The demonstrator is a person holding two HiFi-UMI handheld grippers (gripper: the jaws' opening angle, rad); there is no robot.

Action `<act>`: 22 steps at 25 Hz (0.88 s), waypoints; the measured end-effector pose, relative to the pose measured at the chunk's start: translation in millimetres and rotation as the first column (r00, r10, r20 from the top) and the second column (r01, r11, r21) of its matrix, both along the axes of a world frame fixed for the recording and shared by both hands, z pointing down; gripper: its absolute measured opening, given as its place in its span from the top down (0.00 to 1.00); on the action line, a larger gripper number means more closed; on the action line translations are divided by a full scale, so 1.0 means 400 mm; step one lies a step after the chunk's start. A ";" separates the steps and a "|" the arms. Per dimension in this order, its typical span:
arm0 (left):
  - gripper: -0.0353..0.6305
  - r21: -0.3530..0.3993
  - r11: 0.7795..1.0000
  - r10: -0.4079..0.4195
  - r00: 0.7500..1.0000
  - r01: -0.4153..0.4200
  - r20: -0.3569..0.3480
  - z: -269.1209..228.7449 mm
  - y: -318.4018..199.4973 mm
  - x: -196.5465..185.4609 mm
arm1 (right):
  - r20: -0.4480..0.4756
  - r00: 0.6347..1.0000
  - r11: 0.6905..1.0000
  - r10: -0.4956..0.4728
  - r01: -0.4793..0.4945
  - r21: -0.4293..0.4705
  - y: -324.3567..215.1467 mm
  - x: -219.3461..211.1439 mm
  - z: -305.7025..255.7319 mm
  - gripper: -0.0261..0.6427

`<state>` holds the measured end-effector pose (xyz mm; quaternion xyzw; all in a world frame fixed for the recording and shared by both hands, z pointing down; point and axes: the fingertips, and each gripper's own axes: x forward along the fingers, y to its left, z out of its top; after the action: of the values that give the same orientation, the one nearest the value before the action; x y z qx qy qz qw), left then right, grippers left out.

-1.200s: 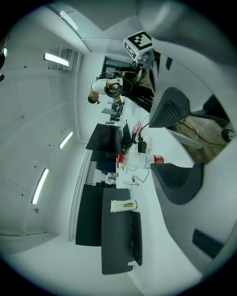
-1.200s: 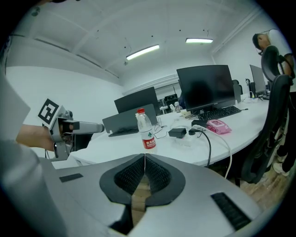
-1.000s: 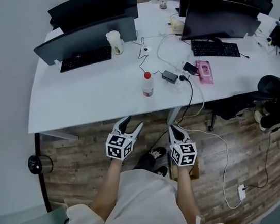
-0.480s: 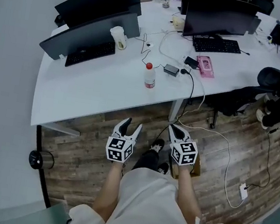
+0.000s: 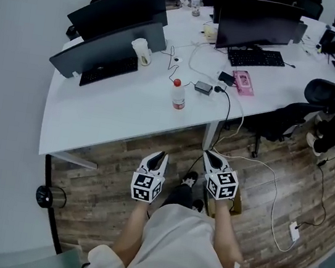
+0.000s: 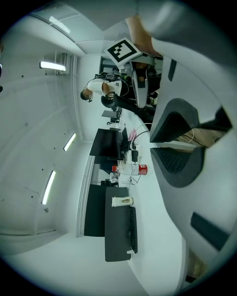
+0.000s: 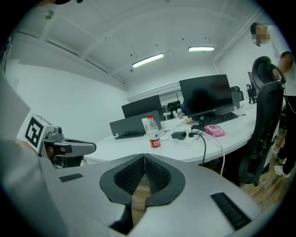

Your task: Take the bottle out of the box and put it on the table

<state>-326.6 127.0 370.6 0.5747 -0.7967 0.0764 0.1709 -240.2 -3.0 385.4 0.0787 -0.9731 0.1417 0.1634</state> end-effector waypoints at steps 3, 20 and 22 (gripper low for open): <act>0.92 0.006 1.000 0.003 1.000 -0.003 -0.003 0.002 0.016 0.012 | 0.004 1.000 1.000 -0.005 0.005 -0.007 0.010 -0.003 0.000 0.90; 0.93 -0.032 0.999 -0.042 0.999 0.041 -0.031 0.039 0.088 0.014 | -0.018 0.999 0.999 -0.035 0.035 0.014 0.085 -0.027 0.016 0.90; 0.93 -0.029 0.998 -0.052 0.998 0.052 -0.027 0.034 0.089 0.004 | -0.014 0.999 0.999 -0.034 0.034 0.013 0.084 -0.031 0.013 0.90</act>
<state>-325.0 162.4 384.1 0.5523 -0.8077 0.0751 0.1921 -252.7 30.5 390.7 0.0642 -0.9741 0.1317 0.1719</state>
